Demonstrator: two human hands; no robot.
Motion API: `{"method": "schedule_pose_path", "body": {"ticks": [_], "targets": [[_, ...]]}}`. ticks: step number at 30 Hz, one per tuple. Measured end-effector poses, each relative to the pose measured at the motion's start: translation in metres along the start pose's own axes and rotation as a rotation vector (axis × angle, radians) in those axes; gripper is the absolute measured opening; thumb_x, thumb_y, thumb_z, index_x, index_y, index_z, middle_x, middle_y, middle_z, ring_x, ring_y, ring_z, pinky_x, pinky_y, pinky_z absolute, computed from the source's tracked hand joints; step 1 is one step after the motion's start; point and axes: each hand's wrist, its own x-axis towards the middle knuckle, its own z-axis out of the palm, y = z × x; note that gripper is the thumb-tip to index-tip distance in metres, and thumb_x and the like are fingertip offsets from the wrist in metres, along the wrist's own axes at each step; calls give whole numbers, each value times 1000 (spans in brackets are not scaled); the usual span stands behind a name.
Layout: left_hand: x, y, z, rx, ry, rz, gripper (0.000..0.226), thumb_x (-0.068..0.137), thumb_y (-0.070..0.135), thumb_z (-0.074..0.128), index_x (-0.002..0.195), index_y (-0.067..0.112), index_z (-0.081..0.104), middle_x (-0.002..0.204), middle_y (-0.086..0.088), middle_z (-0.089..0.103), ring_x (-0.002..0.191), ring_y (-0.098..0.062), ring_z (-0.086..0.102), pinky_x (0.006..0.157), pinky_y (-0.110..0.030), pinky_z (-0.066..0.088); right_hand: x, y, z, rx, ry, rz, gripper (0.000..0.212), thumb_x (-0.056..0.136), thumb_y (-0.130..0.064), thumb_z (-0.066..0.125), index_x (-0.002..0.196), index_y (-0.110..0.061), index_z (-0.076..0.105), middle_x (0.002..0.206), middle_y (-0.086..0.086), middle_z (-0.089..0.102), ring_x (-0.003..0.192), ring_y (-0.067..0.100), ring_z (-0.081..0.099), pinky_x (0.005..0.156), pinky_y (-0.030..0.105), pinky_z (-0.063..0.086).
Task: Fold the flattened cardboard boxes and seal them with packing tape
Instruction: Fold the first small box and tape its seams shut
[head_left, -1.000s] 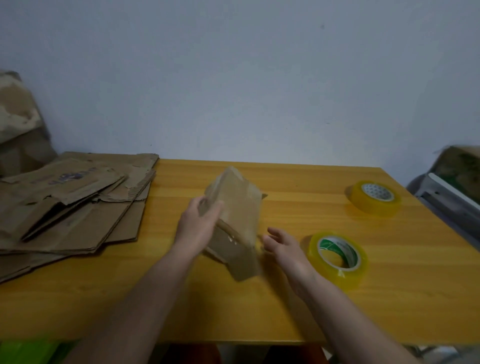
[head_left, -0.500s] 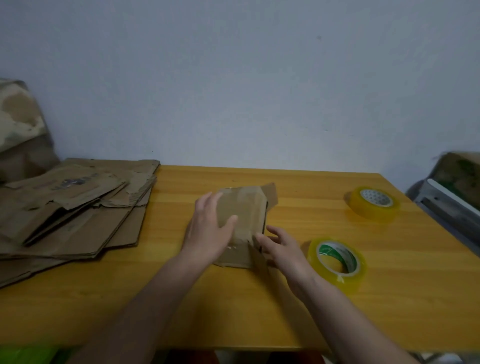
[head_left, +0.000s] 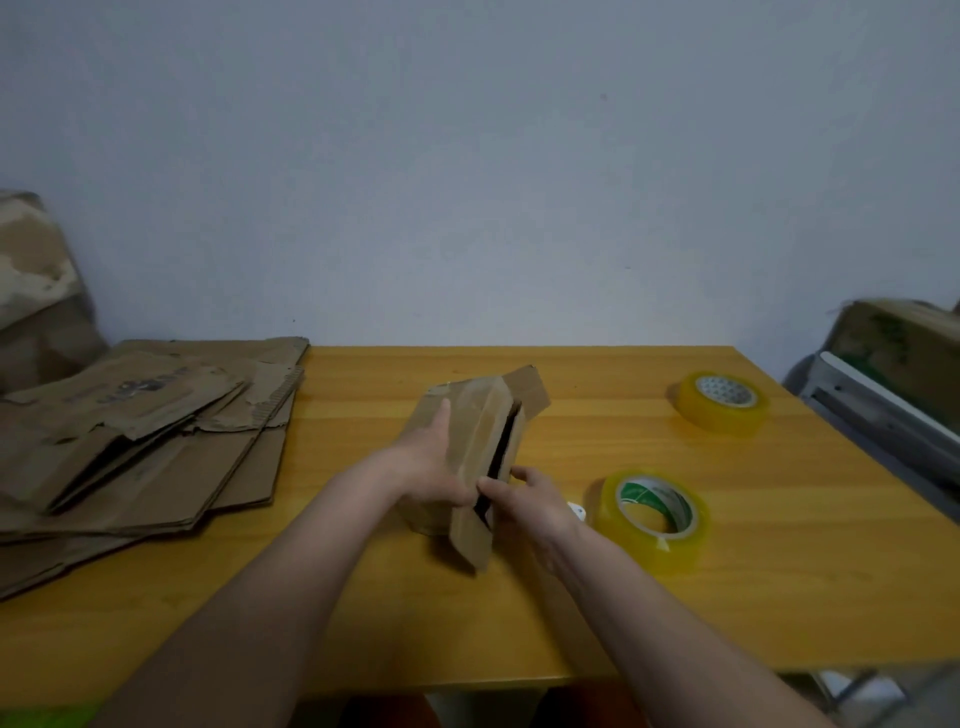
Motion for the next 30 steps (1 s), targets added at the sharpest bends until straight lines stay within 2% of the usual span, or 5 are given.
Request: {"method": "schedule_pose_path", "body": {"ticks": [6,11,21,24,30], "targets": [[-4,-17,-1,-88,-12,32,130,74,19,81,149,27,-25,154,-7,23,134,-29,35,107,-45,41,-17,-16,2,-65,9,-67,43,86,-12,65,125,-8,45,107,10,62,90,21,62,64,28,54],[-16,-26,15,-156,268,23,135,56,37,90,152,32,-4,141,-1,36,125,-24,43,98,-47,48,-42,-31,-9,-14,15,-201,19,91,-4,55,100,-20,58,102,12,65,93,24,63,80,37,56],[-41,23,2,-214,713,174,30,98,26,47,124,14,57,112,-8,65,98,-27,59,79,-35,50,-76,-67,-46,-38,150,-439,24,94,-3,51,88,-24,59,96,8,65,94,27,64,85,48,55],[-37,41,-1,-177,765,161,32,102,27,40,108,3,62,102,-16,66,95,-35,60,76,-38,47,-80,-74,-64,-45,229,-480,22,94,-7,52,90,-25,63,95,6,67,92,28,65,81,51,56],[-11,85,-10,-309,720,191,27,102,22,41,113,3,57,107,-15,62,91,-27,54,74,-35,45,-82,-87,-104,-120,294,-515,27,90,-10,57,116,-9,62,102,5,68,93,20,64,70,26,55]]}}
